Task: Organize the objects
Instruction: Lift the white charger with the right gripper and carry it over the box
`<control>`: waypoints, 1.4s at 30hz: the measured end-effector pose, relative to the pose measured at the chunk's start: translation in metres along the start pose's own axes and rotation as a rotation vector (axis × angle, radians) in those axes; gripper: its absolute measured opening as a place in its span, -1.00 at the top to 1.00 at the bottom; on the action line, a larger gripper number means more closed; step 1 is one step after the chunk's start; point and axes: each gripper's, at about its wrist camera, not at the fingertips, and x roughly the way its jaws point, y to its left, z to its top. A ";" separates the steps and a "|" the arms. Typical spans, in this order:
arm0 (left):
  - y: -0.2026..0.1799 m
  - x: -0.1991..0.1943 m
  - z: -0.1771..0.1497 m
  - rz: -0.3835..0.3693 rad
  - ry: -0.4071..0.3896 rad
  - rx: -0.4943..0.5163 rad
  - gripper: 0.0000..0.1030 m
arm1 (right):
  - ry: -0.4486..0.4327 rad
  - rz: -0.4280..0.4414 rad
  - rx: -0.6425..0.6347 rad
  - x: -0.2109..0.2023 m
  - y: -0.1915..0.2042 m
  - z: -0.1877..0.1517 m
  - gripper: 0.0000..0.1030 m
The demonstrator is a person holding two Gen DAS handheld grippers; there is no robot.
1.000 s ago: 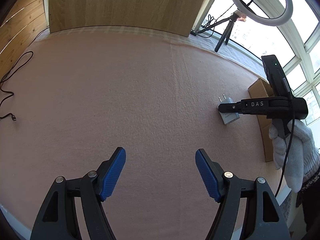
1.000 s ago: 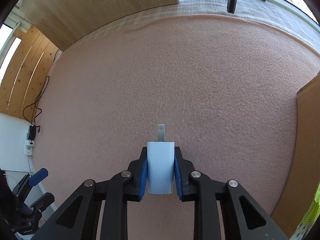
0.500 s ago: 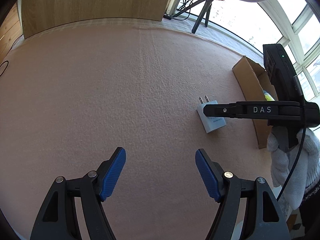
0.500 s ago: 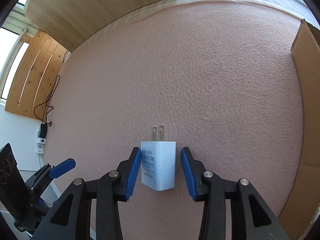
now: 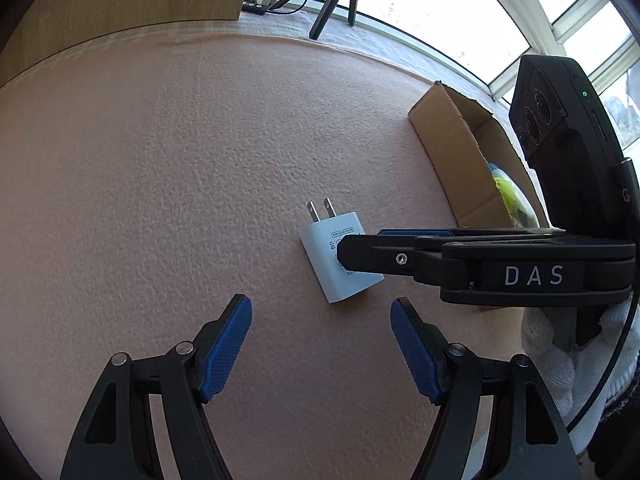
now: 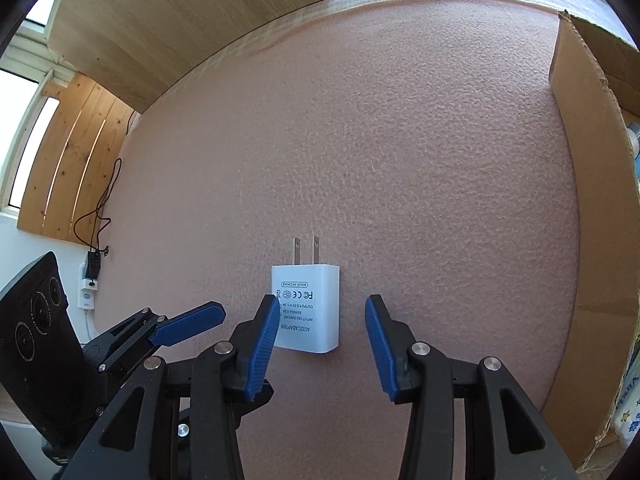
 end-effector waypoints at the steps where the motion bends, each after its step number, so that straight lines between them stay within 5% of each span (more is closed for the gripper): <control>1: -0.003 0.004 0.002 -0.003 0.005 0.009 -0.44 | 0.002 0.005 0.001 0.000 -0.001 0.000 0.21; 6: -0.007 0.016 0.012 -0.039 0.016 0.003 -0.38 | 0.015 0.031 0.005 0.002 -0.003 0.002 0.29; 11: -0.011 0.020 0.019 -0.063 0.020 0.008 0.02 | 0.028 0.056 0.002 0.004 -0.005 0.003 0.39; 23: -0.032 0.010 0.023 -0.042 -0.008 0.064 0.08 | -0.009 0.071 0.028 -0.011 -0.012 0.001 0.39; 33: -0.096 -0.009 0.063 -0.081 -0.088 0.191 0.08 | -0.166 0.039 0.040 -0.086 -0.033 0.008 0.39; 42: -0.173 0.029 0.115 -0.114 -0.095 0.307 0.08 | -0.264 -0.018 0.087 -0.136 -0.073 0.017 0.39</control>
